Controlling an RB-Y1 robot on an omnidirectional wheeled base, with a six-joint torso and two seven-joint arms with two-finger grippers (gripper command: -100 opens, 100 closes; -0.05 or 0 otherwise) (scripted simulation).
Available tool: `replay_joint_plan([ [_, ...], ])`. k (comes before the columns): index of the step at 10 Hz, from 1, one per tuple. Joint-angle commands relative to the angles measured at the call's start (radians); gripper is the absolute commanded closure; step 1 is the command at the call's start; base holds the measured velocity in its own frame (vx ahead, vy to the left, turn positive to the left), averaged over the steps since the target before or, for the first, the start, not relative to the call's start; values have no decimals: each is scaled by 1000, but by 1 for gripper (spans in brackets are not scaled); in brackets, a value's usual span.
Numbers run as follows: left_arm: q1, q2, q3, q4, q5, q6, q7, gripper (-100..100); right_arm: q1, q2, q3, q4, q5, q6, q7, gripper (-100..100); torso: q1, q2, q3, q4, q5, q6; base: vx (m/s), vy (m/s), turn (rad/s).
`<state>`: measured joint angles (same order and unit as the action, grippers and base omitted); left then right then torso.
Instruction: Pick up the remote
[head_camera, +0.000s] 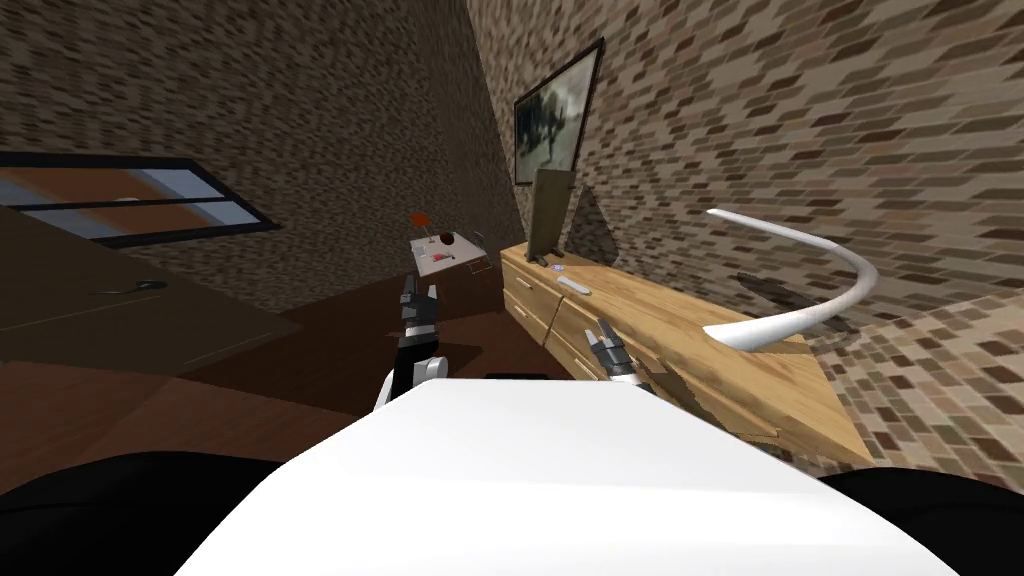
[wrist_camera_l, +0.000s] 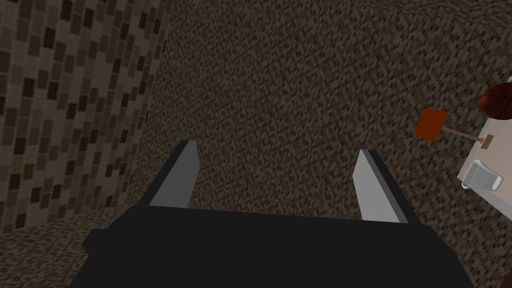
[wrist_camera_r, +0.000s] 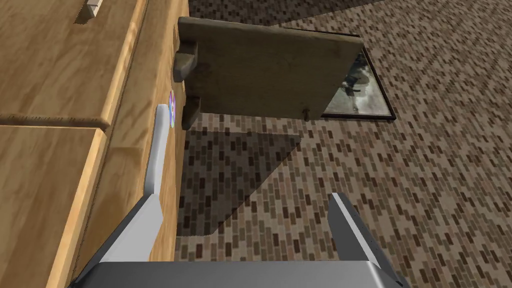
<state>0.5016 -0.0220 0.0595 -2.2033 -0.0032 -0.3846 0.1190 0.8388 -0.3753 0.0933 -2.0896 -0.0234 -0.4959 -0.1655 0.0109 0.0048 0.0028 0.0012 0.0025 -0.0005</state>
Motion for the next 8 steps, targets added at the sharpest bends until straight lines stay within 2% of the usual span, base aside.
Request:
replay_joint_plan([
  [1,0,0,0,0,0,0,0,0,20,-34,5,36,-4,3,-2,-100,0,0,0,0,0,0,-38,136,88],
  [3,0,0,0,0,0,0,0,0,98,-98,27,105,-12,11,1,-100,-3,-2,-1,0,-1,0,-13,153,276],
  [4,0,0,0,0,0,0,0,0,118,-115,27,105,-12,11,1,-100,-1,-2,-1,0,0,0,-24,127,124],
  [5,0,0,0,0,0,0,0,0,160,-151,36,142,-16,14,4,-100,-3,-1,-1,0,0,1,-12,120,271],
  [6,0,0,0,0,0,0,0,0,168,-156,36,142,-16,14,4,-100,-4,-1,-1,0,-1,0,10,52,118],
  [7,0,0,0,0,0,0,0,0,215,-196,45,180,-20,17,9,-100,-8,-3,-1,0,-1,1,10,71,239],
  [8,0,0,0,0,0,0,0,0,242,-231,52,217,-24,20,14,-100,-8,-3,-2,-1,-2,0,48,136,409],
])
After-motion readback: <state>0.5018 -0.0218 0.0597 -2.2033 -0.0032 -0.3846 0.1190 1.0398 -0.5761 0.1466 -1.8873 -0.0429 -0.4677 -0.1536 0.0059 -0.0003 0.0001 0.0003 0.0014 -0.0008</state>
